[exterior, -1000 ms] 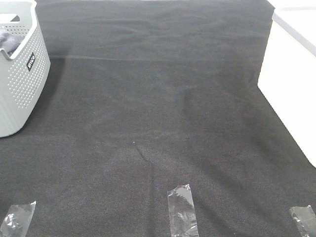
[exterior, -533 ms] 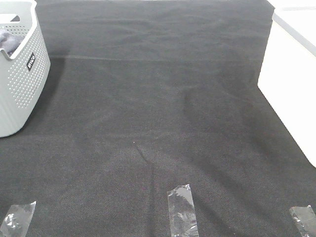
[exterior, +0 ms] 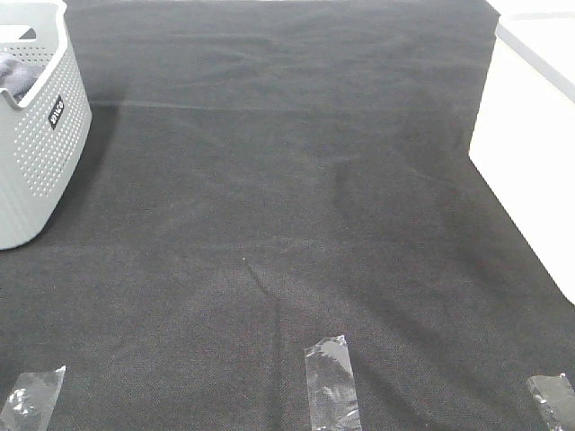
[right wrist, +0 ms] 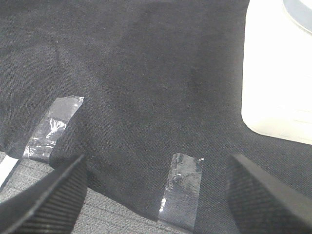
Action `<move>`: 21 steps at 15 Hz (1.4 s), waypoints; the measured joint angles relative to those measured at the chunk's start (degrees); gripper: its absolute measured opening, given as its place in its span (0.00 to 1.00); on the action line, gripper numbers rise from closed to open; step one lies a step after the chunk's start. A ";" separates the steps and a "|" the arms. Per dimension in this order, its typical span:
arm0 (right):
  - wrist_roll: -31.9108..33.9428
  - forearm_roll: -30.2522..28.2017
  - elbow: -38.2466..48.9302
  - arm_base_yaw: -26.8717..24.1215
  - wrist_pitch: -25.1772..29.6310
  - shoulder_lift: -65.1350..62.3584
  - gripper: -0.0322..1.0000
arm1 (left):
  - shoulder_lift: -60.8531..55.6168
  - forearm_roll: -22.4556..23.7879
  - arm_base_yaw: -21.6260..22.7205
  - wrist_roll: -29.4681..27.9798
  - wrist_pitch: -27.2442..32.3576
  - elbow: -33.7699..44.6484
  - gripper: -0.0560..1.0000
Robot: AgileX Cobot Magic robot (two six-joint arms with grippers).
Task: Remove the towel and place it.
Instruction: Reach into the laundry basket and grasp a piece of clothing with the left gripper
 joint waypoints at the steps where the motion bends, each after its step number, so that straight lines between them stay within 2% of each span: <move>1: 0.00 0.00 0.00 0.00 0.00 0.00 0.77 | 0.00 0.00 0.00 0.00 0.00 0.00 0.82; 7: 0.00 0.00 0.00 0.00 0.00 0.00 0.77 | 0.00 0.86 0.00 0.00 0.00 0.00 0.83; 8: 0.00 0.00 0.00 0.00 0.00 0.00 0.77 | 0.00 1.26 0.00 0.00 0.00 0.00 0.85; 11: 0.00 0.00 0.00 0.00 0.00 0.00 0.77 | 0.00 1.60 0.00 0.00 0.00 0.00 0.98; 21: 0.00 0.00 0.00 0.00 0.00 0.00 0.77 | 0.00 1.60 0.00 0.00 0.00 0.00 0.99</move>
